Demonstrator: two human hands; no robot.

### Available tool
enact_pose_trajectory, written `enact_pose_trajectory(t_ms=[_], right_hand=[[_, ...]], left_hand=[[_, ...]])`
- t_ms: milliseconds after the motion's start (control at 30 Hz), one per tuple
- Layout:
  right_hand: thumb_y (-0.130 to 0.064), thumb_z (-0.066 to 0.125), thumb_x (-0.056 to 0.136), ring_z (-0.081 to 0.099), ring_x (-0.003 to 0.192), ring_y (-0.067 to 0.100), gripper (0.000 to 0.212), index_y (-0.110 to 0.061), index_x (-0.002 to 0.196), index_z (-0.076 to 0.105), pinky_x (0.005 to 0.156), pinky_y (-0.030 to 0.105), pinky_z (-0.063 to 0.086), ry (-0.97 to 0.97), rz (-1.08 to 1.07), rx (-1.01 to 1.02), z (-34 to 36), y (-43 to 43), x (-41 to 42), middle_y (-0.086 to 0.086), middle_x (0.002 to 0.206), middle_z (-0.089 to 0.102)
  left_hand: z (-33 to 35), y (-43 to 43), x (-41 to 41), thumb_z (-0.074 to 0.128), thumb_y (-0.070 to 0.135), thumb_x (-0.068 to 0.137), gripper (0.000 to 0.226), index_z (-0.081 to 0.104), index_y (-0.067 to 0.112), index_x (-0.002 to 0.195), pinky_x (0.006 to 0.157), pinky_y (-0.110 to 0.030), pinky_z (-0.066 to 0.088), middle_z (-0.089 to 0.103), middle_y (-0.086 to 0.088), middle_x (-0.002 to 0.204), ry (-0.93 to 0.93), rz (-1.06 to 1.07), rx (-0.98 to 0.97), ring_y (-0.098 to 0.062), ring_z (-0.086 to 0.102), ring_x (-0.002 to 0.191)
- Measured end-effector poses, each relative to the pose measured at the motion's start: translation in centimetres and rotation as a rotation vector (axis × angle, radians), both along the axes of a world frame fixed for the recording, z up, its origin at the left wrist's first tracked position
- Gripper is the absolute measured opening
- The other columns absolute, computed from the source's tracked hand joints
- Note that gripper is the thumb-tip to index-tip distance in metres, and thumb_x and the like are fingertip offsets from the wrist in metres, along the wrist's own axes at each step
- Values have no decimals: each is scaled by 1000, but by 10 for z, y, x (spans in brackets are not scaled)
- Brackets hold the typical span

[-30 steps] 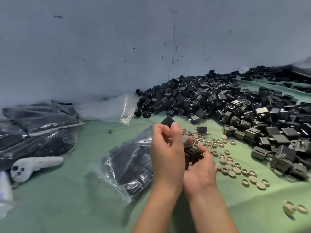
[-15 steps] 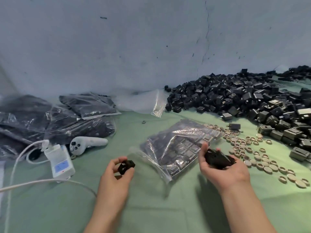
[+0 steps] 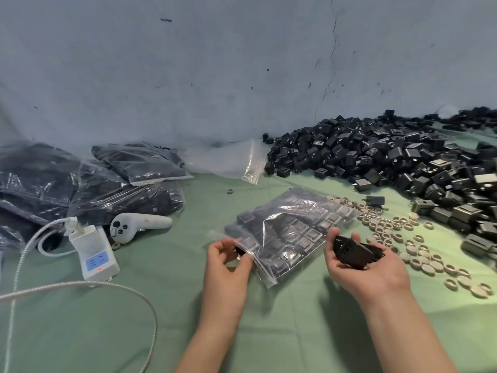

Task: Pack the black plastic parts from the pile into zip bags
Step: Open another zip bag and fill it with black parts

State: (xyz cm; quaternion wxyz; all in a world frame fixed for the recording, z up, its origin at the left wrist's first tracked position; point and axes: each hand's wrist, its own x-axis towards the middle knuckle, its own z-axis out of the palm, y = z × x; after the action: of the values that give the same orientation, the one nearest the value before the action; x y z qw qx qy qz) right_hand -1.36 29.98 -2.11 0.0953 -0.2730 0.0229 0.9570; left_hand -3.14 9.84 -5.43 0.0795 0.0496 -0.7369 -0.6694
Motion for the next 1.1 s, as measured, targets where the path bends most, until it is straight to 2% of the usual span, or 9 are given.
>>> enact_pose_trajectory(t_ms=[100, 233, 400, 600, 667, 800, 933, 1000, 1100], right_hand=[[-22, 43, 99, 63, 96, 30, 19, -9, 100, 57, 67, 40, 59, 7, -9, 9, 2, 1, -3, 21, 98, 60], [-22, 43, 99, 63, 93, 29, 19, -9, 108, 54, 69, 39, 58, 34, -16, 7, 4, -1, -5, 23, 67, 66], [-20, 44, 97, 64, 91, 29, 19, -8, 102, 58, 64, 39, 60, 36, -16, 18, 6, 2, -10, 23, 72, 65], [-21, 43, 98, 64, 95, 29, 20, -9, 105, 57, 68, 38, 60, 48, -19, 35, 6, 5, -14, 24, 66, 64], [-20, 44, 97, 65, 90, 30, 18, -9, 105, 56, 67, 38, 60, 54, -22, 42, 7, 7, -14, 24, 68, 65], [-19, 44, 96, 65, 90, 30, 20, -8, 99, 60, 65, 39, 60, 56, -10, 56, 5, 10, -16, 24, 96, 65], [-20, 43, 94, 65, 85, 28, 19, -10, 96, 59, 57, 34, 58, 69, 25, 74, 5, 11, -17, 22, 81, 65], [-21, 42, 94, 65, 81, 25, 19, -12, 96, 59, 54, 31, 57, 79, 67, 114, 6, 8, -19, 18, 82, 66], [-24, 44, 93, 62, 83, 22, 20, -13, 96, 60, 53, 31, 57, 97, 114, 175, 5, -1, -21, 15, 87, 66]], left_hand=[[-1, 6, -5, 69, 9, 91, 48, 45, 28, 129, 74, -4, 43, 64, 14, 120, 15, -65, -103, 10, 61, 89], [3, 5, -10, 56, -3, 96, 62, 34, 22, 148, 75, 0, 43, 65, 4, 126, -30, -106, -35, 14, 60, 96], [14, -3, -11, 52, 0, 95, 38, 49, 16, 130, 78, -25, 52, 73, -5, 92, -153, 25, 375, -13, 69, 82], [28, 14, -13, 57, 1, 93, 46, 46, 11, 136, 98, -38, 53, 73, -18, 106, -219, -83, 672, -21, 74, 96], [30, 20, -15, 58, 0, 91, 47, 48, 13, 135, 94, -35, 55, 72, -19, 108, -238, -107, 680, -24, 73, 99], [27, 19, -16, 58, 0, 91, 35, 56, 11, 124, 80, -30, 59, 72, -21, 108, -231, -86, 644, -24, 73, 94], [28, 15, -15, 53, -1, 94, 22, 59, 9, 113, 73, -30, 60, 73, -16, 96, -174, -17, 598, -22, 72, 83], [28, 13, -14, 53, 3, 95, 20, 59, 18, 107, 77, -26, 55, 69, -6, 93, -63, 155, 350, -14, 66, 77], [36, 13, -5, 52, 10, 95, 25, 53, 34, 101, 67, -9, 43, 57, 6, 103, 293, 338, -76, 1, 57, 77]])
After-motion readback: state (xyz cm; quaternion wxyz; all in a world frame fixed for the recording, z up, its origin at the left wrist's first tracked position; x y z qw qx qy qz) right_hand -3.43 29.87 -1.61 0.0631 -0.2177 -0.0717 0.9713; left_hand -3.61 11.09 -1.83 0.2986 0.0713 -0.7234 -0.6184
